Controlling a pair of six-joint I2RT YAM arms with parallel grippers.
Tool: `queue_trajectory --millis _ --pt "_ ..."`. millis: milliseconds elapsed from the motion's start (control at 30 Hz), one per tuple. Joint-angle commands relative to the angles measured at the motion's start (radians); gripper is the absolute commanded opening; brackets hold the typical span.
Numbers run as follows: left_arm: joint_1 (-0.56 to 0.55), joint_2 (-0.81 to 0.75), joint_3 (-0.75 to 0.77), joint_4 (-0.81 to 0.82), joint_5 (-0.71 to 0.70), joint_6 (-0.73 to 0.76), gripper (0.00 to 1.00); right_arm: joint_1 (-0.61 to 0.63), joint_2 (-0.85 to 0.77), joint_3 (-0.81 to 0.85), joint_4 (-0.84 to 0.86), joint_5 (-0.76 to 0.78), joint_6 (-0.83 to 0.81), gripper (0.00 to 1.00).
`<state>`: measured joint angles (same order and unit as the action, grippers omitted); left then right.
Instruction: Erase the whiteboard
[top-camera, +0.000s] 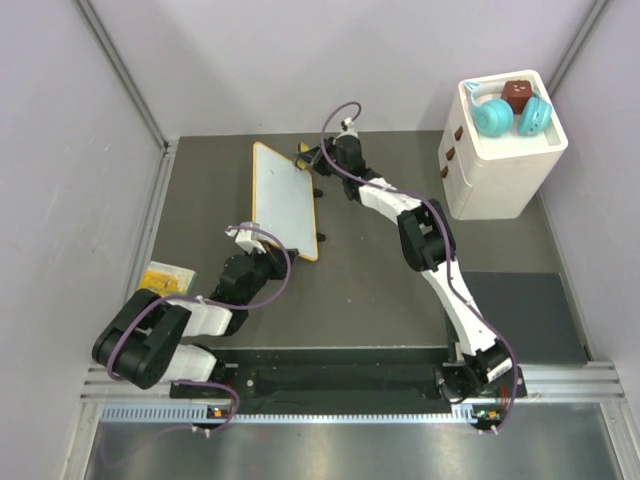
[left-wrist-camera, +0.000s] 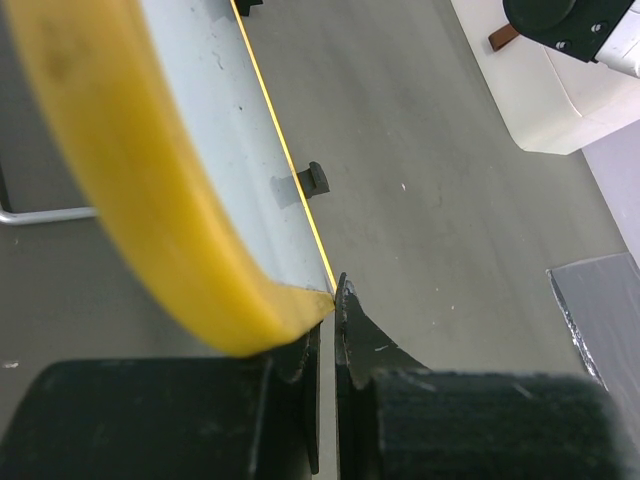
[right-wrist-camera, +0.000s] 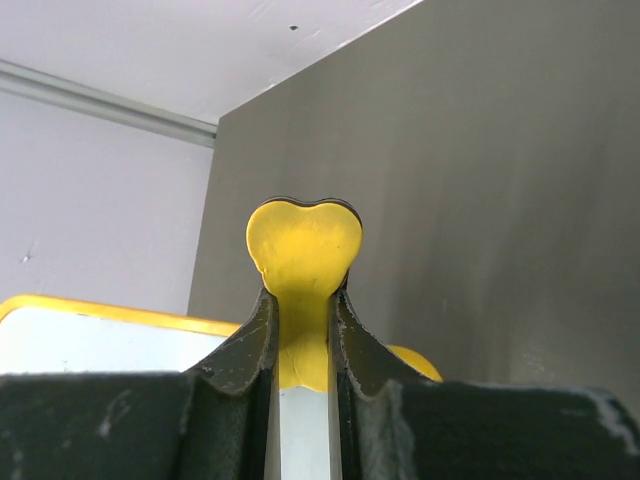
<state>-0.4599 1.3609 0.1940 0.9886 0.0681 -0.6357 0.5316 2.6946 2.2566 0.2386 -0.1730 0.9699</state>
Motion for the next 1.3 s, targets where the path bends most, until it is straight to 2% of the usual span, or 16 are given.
queue_trajectory --millis 0,333,1067,1267 --pt "-0.025 -0.002 -0.025 -0.054 0.088 0.037 0.0 0.016 -0.009 -0.044 -0.009 0.035 -0.019 0.0" --pt "-0.026 0.01 -0.019 -0.051 0.091 0.036 0.0 0.025 -0.047 -0.12 0.048 -0.034 -0.03 0.0" --pt "-0.037 0.009 -0.022 -0.048 0.085 0.041 0.0 0.148 -0.16 -0.098 0.076 -0.108 -0.057 0.0" --pt "-0.037 0.009 -0.022 -0.048 0.084 0.042 0.0 0.183 -0.222 -0.182 0.111 -0.138 -0.065 0.0"
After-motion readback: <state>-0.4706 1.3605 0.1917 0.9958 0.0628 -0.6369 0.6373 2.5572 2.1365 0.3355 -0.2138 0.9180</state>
